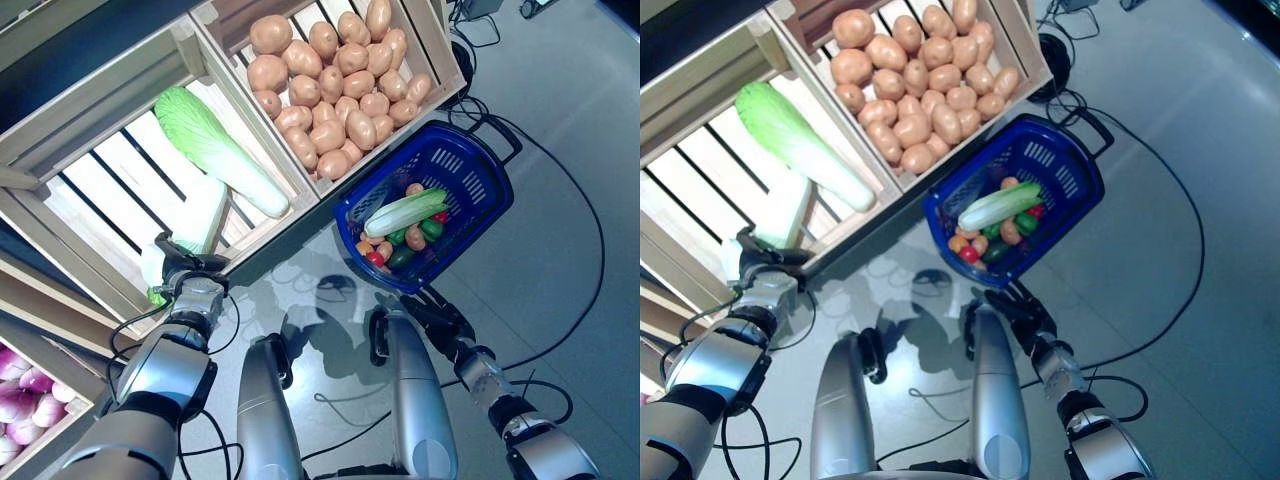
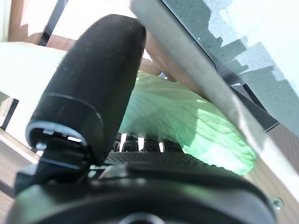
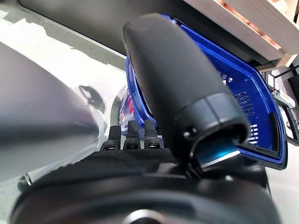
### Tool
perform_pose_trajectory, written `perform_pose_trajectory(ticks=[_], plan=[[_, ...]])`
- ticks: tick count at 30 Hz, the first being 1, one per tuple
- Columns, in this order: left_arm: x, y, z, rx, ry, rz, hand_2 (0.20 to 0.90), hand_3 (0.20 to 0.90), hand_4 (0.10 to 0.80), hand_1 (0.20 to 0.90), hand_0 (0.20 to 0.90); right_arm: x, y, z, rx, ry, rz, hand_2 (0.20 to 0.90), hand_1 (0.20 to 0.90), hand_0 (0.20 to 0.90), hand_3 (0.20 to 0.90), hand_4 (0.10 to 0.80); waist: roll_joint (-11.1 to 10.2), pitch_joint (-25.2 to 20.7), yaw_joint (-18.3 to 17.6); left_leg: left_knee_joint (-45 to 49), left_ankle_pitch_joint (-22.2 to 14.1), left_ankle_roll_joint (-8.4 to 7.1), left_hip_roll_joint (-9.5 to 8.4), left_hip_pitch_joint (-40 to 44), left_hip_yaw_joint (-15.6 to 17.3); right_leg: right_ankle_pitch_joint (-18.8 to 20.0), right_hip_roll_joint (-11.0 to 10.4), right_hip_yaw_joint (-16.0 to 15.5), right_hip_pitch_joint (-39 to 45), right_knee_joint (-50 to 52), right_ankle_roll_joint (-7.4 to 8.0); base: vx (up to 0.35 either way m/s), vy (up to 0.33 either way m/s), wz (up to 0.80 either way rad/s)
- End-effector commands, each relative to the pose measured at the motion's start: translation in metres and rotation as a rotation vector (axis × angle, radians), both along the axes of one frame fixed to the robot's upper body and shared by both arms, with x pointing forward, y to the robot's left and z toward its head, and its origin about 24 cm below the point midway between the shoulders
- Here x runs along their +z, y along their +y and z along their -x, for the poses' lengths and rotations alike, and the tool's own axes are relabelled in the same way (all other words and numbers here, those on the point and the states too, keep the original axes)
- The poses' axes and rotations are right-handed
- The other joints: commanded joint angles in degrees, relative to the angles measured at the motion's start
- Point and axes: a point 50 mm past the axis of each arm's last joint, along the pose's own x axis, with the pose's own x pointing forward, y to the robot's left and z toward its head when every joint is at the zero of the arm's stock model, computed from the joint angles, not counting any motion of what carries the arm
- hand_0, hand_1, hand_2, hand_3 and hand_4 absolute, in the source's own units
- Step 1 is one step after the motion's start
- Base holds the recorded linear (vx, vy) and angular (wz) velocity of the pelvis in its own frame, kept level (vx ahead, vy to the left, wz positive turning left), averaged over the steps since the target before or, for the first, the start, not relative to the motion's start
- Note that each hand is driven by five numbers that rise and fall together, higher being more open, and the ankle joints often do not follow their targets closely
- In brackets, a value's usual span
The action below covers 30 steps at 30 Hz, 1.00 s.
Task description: Put vegetables into the basket
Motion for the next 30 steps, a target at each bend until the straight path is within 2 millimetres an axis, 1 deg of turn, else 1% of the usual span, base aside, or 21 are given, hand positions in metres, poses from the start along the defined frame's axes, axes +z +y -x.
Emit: perform_pose_trajectory(ticks=[1,5,8,12,15,16,17,18,24,30], plan=[[-0.054,0.009,0.041,0.113,0.212,0.160,0.900,0.900,0.800,0.900,0.900,0.004,0.001,0.000,-0.073,-0.084,-0.068,0.900,0.900,0.900,0.900,0.800,-1.29,-1.08,1.21,1.40,-5.22,-0.55,0.82,2.07,-0.37,-1.08,-2.27,2.11,3.66,-0.83,2.10,0.000,0.000,0.00],[-0.058,0.008,0.044,0.112,0.254,0.183,0.900,0.900,0.800,0.900,0.900,0.005,0.001,-0.001,-0.086,-0.089,-0.075,0.900,0.900,0.900,0.900,0.800,-1.53,-0.92,1.21,1.73,-5.32,-0.57,1.00,1.70,-0.40,-1.08,-2.38,2.04,3.33,-0.59,2.12,0.000,0.000,0.00],[-0.064,0.004,0.046,0.074,0.313,0.208,0.900,0.900,0.800,0.900,0.900,0.006,0.002,-0.003,-0.087,-0.088,-0.077,0.900,0.900,0.900,0.900,0.800,-1.70,-0.66,1.22,1.95,-5.22,-0.48,1.09,1.22,-0.43,-0.94,-2.34,2.02,2.88,-0.45,2.13,0.000,0.000,0.00],[-0.068,0.001,0.047,-0.012,0.399,0.173,0.900,0.900,0.800,0.900,0.900,0.008,0.002,-0.005,-0.083,-0.093,-0.076,0.900,0.900,0.900,0.900,0.800,-1.74,-0.42,1.06,2.10,-5.03,-0.41,1.31,0.75,-0.28,-0.70,-2.21,2.13,2.39,-0.35,2.10,0.000,0.000,0.00],[-0.063,0.003,0.043,-0.045,0.397,0.116,0.900,0.900,0.800,0.900,0.900,0.011,0.002,-0.008,-0.083,-0.096,-0.074,0.900,0.900,0.900,0.900,0.800,-1.79,-0.25,0.99,2.42,-5.12,-0.42,1.43,0.41,-0.27,-0.76,-2.13,2.17,2.02,0.02,2.06,0.000,0.000,0.00],[-0.062,0.004,0.042,-0.045,0.389,0.115,0.578,0.578,0.585,0.578,0.578,0.012,0.001,-0.008,-0.083,-0.097,-0.073,0.900,0.900,0.900,0.900,0.800,-1.81,-0.21,0.98,2.48,-5.15,-0.41,1.47,0.37,-0.25,-0.80,-2.11,2.17,1.96,0.09,2.05,0.000,0.000,0.00],[-0.059,0.007,0.041,-0.043,0.371,0.112,0.488,0.488,0.525,0.488,0.488,0.012,0.000,-0.009,-0.082,-0.100,-0.073,0.900,0.900,0.900,0.900,0.800,-1.85,-0.13,0.89,2.72,-5.28,-0.36,1.61,0.27,-0.23,-0.90,-2.11,2.18,1.80,0.32,1.97,0.000,0.000,0.00],[-0.057,0.008,0.040,-0.043,0.363,0.106,0.300,0.300,0.400,0.300,0.300,0.013,-0.002,-0.008,-0.083,-0.103,-0.073,0.900,0.900,0.900,0.900,0.800,-1.84,-0.12,0.83,2.94,-5.38,-0.33,1.70,0.19,-0.21,-0.97,-2.12,2.18,1.73,0.44,1.95,0.000,0.000,0.00],[-0.046,0.021,0.039,-0.028,0.335,0.071,0.300,0.300,0.400,0.300,0.300,0.011,-0.011,-0.004,-0.101,-0.111,-0.076,0.900,0.900,0.900,0.900,0.800,-1.17,-0.40,0.17,2.45,-5.37,-0.05,2.03,1.24,0.47,-1.34,-2.07,2.31,2.52,0.24,1.88,-0.001,0.005,0.00],[-0.049,0.028,0.045,-0.016,0.316,0.055,0.300,0.300,0.400,0.300,0.300,0.007,-0.015,0.001,-0.097,-0.109,-0.080,0.900,0.900,0.900,0.900,0.800,-0.05,-2.39,-0.15,-0.91,-4.37,-0.14,2.01,5.25,1.66,-1.06,-2.32,2.34,6.15,-2.42,1.76,0.038,0.020,-0.02]])
